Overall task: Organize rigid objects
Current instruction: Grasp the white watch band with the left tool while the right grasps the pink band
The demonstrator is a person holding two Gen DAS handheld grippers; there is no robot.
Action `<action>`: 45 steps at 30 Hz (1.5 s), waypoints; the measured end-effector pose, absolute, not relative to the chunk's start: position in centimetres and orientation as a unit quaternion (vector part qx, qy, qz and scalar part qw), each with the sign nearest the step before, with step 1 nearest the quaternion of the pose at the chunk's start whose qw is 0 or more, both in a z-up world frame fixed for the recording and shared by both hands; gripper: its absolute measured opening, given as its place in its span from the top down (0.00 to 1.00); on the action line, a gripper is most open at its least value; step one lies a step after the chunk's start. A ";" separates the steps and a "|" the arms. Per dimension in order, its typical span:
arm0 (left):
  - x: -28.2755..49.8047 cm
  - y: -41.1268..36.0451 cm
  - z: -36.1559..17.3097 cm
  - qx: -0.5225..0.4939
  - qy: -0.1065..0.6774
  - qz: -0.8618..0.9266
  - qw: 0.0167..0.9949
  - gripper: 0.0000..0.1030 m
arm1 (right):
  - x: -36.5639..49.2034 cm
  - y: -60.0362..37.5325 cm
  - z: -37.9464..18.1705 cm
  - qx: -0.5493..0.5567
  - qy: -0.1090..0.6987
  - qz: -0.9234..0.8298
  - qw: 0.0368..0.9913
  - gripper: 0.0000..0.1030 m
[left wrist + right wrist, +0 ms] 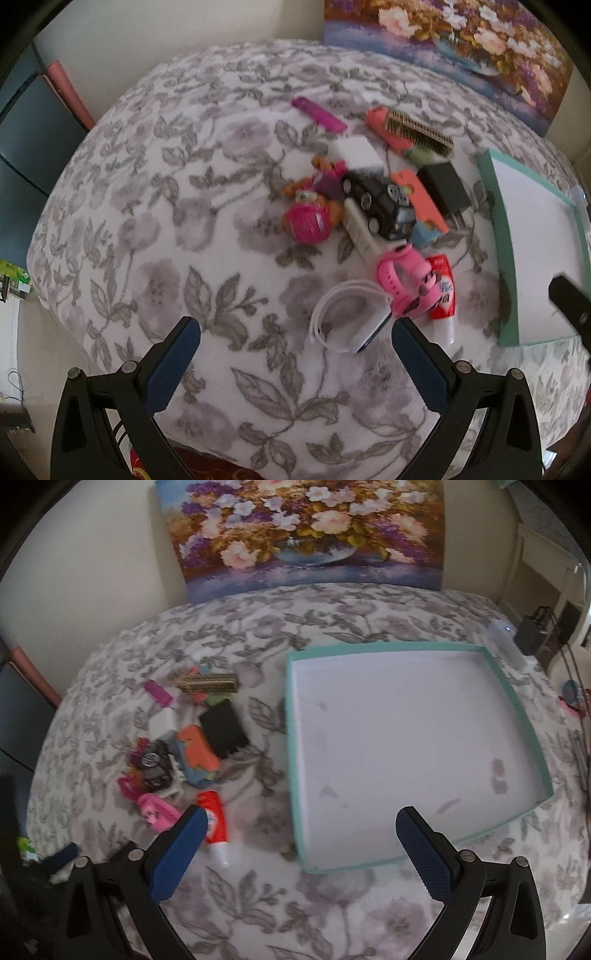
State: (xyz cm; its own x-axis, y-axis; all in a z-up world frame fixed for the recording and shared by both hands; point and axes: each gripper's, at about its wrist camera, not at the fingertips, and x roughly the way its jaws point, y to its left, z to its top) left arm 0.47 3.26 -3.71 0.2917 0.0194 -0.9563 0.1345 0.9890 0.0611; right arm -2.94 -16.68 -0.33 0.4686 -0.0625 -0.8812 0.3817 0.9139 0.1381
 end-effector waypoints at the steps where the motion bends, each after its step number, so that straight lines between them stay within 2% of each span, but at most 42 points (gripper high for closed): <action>1: 0.5 3.1 -4.0 0.065 0.598 -0.041 0.798 0.00 | -2.7 -16.4 -0.3 0.163 0.495 -0.125 0.844 0.00; 7: 0.8 2.4 -5.6 0.053 0.618 -0.078 0.781 0.02 | -1.4 -14.1 -0.8 0.166 0.491 -0.075 0.852 0.00; 11: 1.3 2.5 -6.9 0.037 0.629 -0.094 0.771 0.16 | -0.4 -12.4 -1.7 0.149 0.500 -0.050 0.852 0.01; 13: 1.4 2.7 -7.3 0.032 0.633 -0.095 0.768 0.20 | 0.0 -11.4 -2.0 0.142 0.502 -0.031 0.852 0.06; 15: 1.5 3.0 -7.5 0.022 0.634 -0.099 0.767 0.28 | 0.3 -10.6 -2.3 0.134 0.504 -0.018 0.853 0.12; 19: 2.0 4.3 -8.1 0.008 0.635 -0.112 0.765 0.32 | 0.7 -9.6 -2.9 0.125 0.510 -0.001 0.851 0.18; 21: 2.1 4.5 -8.2 0.001 0.634 -0.121 0.764 0.40 | 1.0 -9.1 -3.3 0.119 0.513 0.007 0.850 0.21; 24: 2.3 4.4 -8.4 -0.009 0.635 -0.136 0.761 0.45 | 1.4 -8.7 -3.7 0.122 0.517 0.018 0.847 0.29; 31: 2.8 3.6 -8.9 -0.015 0.630 -0.148 0.762 0.47 | 2.1 -8.2 -4.5 0.140 0.518 0.036 0.843 0.48; 35: 3.8 2.9 -9.1 -0.013 0.627 -0.151 0.764 0.47 | 2.2 -7.9 -4.6 0.142 0.515 0.043 0.844 0.56; 37: 4.2 2.8 -9.2 -0.015 0.625 -0.154 0.765 0.51 | 2.1 -7.9 -4.4 0.145 0.513 0.048 0.845 0.65; 40: 4.2 2.6 -8.9 -0.017 0.617 -0.160 0.771 0.51 | 2.0 -8.1 -4.1 0.147 0.507 0.047 0.848 0.77; 45: 4.3 2.6 -7.9 -0.018 0.603 -0.158 0.782 0.51 | 1.8 -8.9 -4.2 0.167 0.509 0.047 0.843 0.79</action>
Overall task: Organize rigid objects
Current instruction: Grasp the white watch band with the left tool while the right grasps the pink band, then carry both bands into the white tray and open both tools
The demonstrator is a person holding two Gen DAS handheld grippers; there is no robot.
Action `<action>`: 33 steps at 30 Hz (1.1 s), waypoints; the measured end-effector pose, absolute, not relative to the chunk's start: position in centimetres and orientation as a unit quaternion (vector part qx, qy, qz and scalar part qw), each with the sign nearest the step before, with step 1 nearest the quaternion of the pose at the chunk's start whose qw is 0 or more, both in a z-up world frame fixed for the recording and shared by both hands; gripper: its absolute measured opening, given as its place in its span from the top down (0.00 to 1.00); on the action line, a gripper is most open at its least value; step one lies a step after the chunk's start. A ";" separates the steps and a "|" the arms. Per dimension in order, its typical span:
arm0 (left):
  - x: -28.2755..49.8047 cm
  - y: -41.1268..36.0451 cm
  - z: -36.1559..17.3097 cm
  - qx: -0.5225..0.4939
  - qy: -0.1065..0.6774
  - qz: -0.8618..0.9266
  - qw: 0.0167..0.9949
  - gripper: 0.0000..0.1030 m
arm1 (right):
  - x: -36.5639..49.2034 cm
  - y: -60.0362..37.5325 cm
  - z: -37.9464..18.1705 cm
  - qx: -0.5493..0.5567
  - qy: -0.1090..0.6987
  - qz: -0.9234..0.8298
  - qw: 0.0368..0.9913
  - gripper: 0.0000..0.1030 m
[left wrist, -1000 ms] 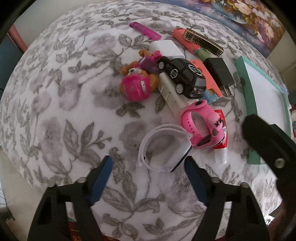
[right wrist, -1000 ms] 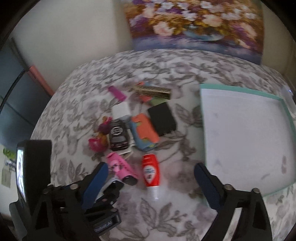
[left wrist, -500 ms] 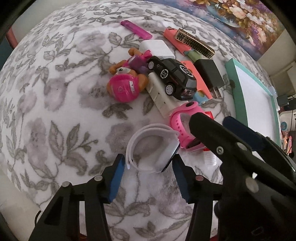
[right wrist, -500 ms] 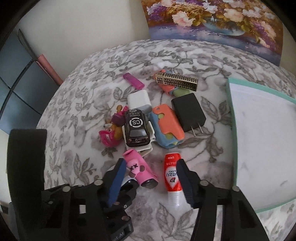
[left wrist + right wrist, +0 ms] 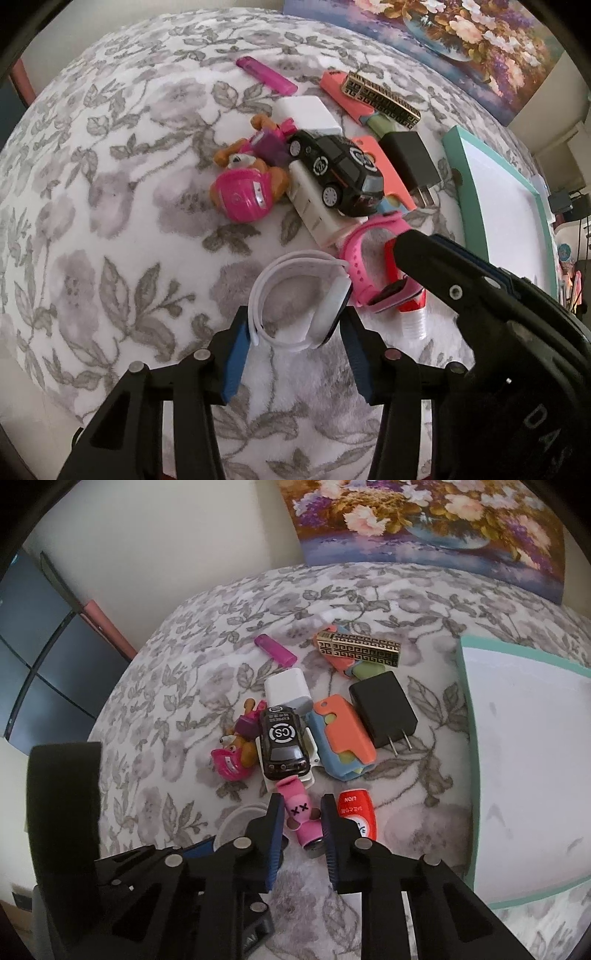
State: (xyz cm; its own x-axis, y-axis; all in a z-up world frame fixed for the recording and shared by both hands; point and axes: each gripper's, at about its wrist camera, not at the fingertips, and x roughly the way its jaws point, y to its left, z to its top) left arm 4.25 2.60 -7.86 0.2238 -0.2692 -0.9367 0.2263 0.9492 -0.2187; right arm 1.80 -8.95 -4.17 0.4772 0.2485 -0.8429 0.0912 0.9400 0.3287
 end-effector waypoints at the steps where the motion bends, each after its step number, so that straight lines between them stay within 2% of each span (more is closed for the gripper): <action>1: 4.0 2.8 -8.1 -0.008 0.607 -0.151 0.781 0.51 | 1.7 -9.1 -4.1 0.169 0.508 0.046 0.843 0.79; 16: 2.9 2.3 -3.8 0.001 0.563 -0.138 0.814 0.51 | -0.3 -14.2 0.6 0.226 0.446 0.028 0.866 0.79; 33: 3.3 -11.1 2.1 0.074 0.547 -0.204 0.808 0.51 | -5.0 -27.9 1.9 0.253 0.400 -0.222 0.852 0.79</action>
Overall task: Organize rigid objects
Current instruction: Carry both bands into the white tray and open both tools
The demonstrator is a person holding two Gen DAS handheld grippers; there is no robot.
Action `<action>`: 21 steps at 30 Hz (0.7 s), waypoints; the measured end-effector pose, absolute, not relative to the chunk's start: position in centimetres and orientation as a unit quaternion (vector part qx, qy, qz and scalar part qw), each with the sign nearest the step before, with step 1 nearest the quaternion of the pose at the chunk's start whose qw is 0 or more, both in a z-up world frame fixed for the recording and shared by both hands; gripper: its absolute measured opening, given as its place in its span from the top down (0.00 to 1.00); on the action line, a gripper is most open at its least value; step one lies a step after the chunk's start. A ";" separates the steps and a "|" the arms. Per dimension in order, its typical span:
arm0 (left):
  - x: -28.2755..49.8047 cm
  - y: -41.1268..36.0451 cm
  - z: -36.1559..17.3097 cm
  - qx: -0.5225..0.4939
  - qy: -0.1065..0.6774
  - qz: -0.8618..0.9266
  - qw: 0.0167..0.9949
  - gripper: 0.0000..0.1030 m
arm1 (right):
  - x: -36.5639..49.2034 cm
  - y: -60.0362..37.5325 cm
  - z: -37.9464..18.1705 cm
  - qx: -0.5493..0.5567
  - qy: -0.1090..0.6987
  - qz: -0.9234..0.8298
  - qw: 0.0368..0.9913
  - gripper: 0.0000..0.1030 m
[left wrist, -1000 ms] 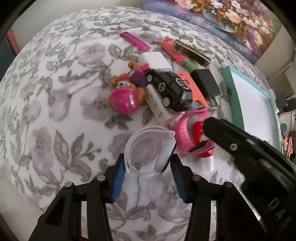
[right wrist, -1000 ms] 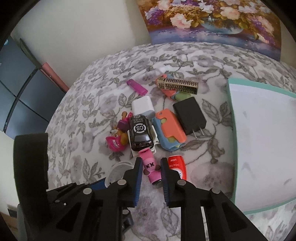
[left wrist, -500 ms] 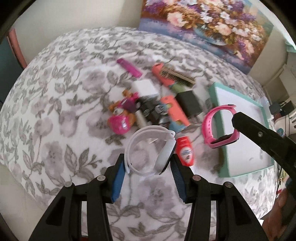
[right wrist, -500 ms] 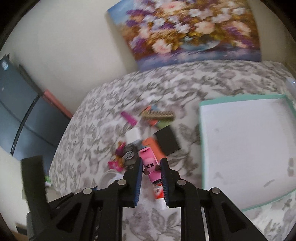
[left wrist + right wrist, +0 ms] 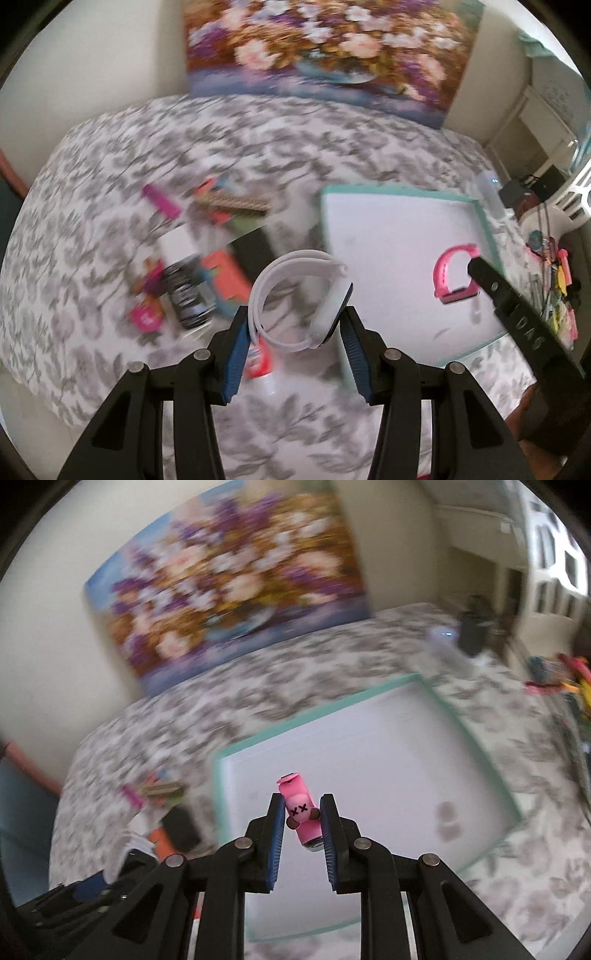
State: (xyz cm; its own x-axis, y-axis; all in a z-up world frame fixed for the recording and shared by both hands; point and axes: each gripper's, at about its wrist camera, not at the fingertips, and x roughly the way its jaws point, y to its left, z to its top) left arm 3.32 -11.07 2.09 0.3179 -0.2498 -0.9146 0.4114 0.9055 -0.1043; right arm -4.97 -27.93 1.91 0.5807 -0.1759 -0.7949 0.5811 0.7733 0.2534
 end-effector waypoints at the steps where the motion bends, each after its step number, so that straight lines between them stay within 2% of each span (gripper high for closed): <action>1: 3.2 -12.2 2.2 0.074 0.545 -0.212 0.808 0.51 | -5.4 -28.8 1.9 0.258 0.399 -0.235 0.848 0.79; 10: 2.2 -18.3 -1.9 0.063 0.574 -0.264 0.773 0.51 | -8.0 -34.1 0.1 0.293 0.413 -0.315 0.803 0.79; 21: 1.6 -18.6 -2.3 0.057 0.563 -0.288 0.772 0.51 | -8.8 -34.2 -0.6 0.281 0.425 -0.341 0.790 0.79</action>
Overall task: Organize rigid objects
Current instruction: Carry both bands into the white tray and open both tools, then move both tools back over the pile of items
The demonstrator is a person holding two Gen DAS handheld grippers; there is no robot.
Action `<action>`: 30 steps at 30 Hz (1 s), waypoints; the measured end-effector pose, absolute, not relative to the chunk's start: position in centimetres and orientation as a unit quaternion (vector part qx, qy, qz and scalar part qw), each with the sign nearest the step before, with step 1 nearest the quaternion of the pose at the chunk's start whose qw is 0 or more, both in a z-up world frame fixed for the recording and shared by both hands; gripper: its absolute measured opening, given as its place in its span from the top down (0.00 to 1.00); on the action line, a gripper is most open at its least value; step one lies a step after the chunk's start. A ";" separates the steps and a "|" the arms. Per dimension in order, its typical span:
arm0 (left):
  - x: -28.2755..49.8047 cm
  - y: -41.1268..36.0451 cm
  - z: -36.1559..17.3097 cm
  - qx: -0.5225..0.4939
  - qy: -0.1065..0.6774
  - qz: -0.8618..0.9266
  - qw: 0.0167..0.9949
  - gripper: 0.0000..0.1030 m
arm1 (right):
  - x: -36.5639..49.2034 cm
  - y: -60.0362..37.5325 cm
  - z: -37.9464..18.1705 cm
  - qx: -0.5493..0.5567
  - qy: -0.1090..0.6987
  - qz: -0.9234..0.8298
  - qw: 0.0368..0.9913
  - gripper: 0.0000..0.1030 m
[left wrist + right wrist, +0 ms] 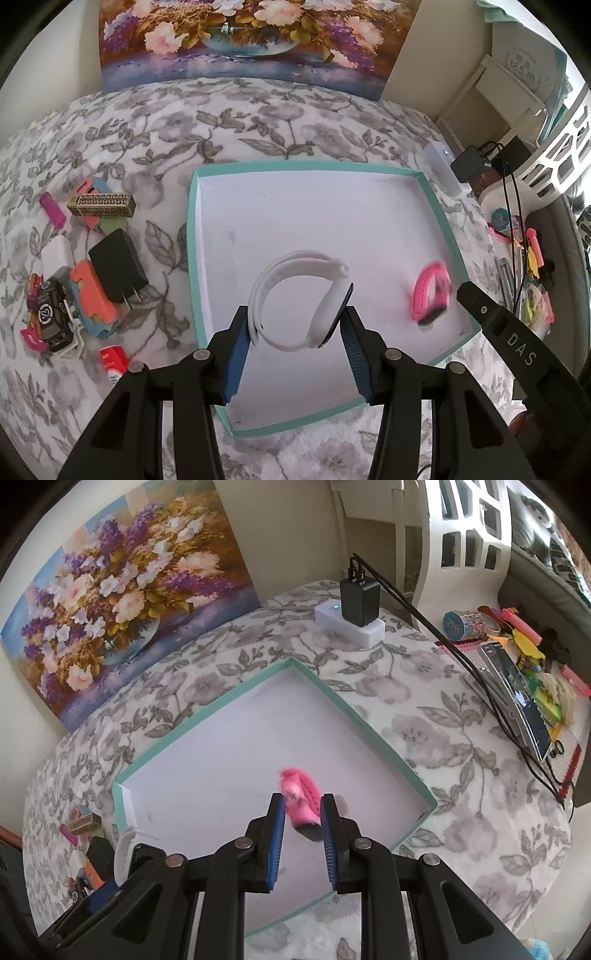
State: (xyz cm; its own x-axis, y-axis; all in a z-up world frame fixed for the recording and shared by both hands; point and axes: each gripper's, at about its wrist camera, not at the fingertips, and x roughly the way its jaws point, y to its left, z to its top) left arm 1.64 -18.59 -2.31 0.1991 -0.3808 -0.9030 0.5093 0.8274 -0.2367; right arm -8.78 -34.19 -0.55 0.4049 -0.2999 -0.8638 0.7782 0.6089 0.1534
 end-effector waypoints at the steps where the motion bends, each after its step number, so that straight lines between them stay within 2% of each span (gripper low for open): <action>1: 1.7 -18.6 -2.4 0.058 0.564 -0.288 0.772 0.51 | -8.8 -34.2 -0.6 0.281 0.426 -0.341 0.789 0.79; 8: 1.6 -18.7 -2.3 0.064 0.555 -0.290 0.777 0.51 | -8.6 -34.0 -0.8 0.277 0.434 -0.345 0.785 0.79; 11: 1.6 -18.8 -2.1 0.069 0.551 -0.289 0.780 0.48 | -8.6 -34.2 -1.0 0.278 0.437 -0.348 0.781 0.76; 13: 1.7 -18.8 -2.2 0.072 0.552 -0.285 0.780 0.45 | -8.7 -34.3 -1.2 0.279 0.441 -0.351 0.778 0.67; 15: 1.8 -18.7 -2.2 0.072 0.554 -0.280 0.781 0.36 | -8.7 -34.3 -1.3 0.278 0.443 -0.353 0.776 0.61; 19: 2.2 -18.2 -2.4 0.068 0.557 -0.264 0.785 0.35 | -8.6 -34.3 -1.4 0.275 0.447 -0.357 0.773 0.50; 22: 2.8 -17.4 -2.5 0.062 0.561 -0.247 0.788 0.33 | -8.5 -34.3 -1.6 0.274 0.454 -0.358 0.769 0.44; 23: 3.0 -17.1 -2.6 0.058 0.563 -0.239 0.789 0.29 | -8.5 -34.2 -1.7 0.274 0.456 -0.357 0.768 0.43; 24: 3.2 -16.8 -2.7 0.056 0.565 -0.233 0.789 0.20 | -8.4 -34.1 -1.8 0.273 0.459 -0.355 0.767 0.42; 25: 3.4 -16.4 -2.9 0.052 0.569 -0.224 0.790 0.18 | -8.3 -34.0 -1.9 0.272 0.462 -0.353 0.767 0.40; 28: 3.9 -15.5 -3.2 0.047 0.575 -0.201 0.792 0.16 | -7.9 -33.5 -2.1 0.264 0.470 -0.346 0.768 0.37; 30: 4.2 -14.9 -3.3 0.049 0.578 -0.183 0.794 0.16 | -7.6 -33.1 -2.2 0.257 0.476 -0.339 0.770 0.30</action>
